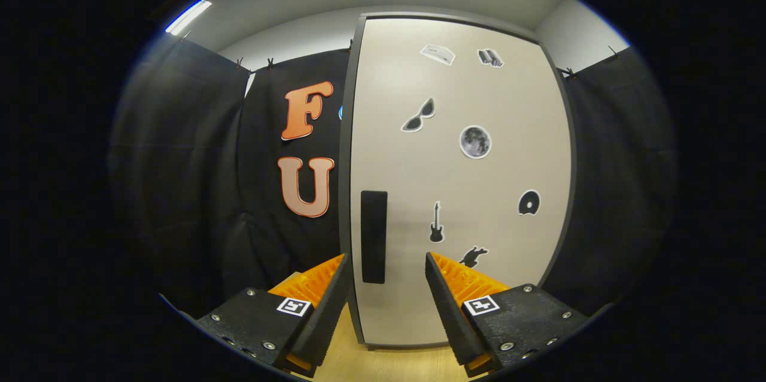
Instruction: Open the shoe cabinet door, grab the shoes and put them into the shoe cabinet, then close the shoe cabinet door.
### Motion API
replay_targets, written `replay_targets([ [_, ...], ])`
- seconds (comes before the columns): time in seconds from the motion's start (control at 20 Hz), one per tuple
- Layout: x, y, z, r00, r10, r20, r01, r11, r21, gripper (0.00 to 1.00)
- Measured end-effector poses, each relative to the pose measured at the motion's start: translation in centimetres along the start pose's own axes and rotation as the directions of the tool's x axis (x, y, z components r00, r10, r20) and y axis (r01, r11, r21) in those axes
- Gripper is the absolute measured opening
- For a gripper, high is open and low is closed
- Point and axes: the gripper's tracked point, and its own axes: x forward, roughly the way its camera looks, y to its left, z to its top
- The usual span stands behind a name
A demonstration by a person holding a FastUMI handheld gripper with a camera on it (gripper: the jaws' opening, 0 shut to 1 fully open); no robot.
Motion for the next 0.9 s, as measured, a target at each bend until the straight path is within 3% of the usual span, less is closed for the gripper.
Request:
replay_targets([
  [0.3, -7.9, -4.0, 1.7, 0.996, -0.087, 0.032, 0.087, 0.996, -0.011, 0.78],
  [0.6, -14.7, -6.8, 0.5, 0.986, -0.162, 0.045, 0.16, 0.987, 0.033, 0.79],
  [0.9, -19.0, -7.0, -0.3, 0.983, -0.18, 0.029, 0.18, 0.984, 0.019, 0.8],
])
